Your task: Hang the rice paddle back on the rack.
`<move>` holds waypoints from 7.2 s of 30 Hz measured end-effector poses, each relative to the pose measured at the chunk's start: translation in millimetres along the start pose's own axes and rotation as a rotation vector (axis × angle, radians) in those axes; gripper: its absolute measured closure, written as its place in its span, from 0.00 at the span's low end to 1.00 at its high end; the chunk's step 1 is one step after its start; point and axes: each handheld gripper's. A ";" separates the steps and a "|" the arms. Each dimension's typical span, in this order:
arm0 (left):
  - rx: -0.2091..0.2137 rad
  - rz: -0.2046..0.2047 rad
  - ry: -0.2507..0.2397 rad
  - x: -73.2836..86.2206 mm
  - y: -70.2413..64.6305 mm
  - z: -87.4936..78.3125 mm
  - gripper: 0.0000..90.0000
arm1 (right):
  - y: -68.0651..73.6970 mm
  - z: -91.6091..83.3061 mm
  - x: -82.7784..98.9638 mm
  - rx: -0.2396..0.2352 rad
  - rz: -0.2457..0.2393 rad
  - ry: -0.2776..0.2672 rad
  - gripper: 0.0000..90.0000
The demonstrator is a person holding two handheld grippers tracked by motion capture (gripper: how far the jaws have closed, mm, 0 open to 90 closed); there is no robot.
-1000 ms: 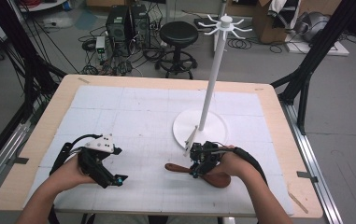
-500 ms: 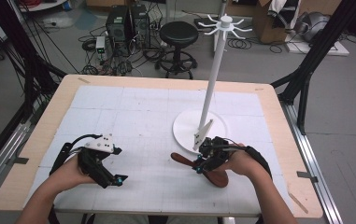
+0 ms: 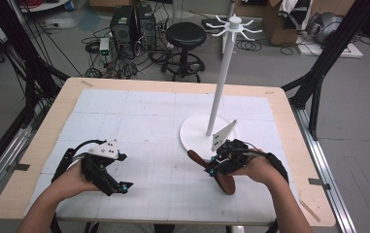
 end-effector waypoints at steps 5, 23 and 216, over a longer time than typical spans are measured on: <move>0.001 0.000 0.001 0.0 -0.1 0.3 0.03 | -1.3 -10.6 2.5 0.003 0.030 -0.059 0.86; 0.000 0.008 0.013 -0.2 -0.1 1.0 0.03 | -6.1 -29.0 15.0 0.036 0.091 -0.141 0.86; 0.025 -0.008 0.006 0.7 0.4 0.7 0.03 | -28.9 -172.5 -37.1 0.289 0.276 -0.439 0.00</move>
Point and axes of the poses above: each handheld gripper's, and its own axes: z roughly forward along the jaws, x roughly out of its underside, y roughly to its left, and after that the axes turned 9 degrees about x, right-handed
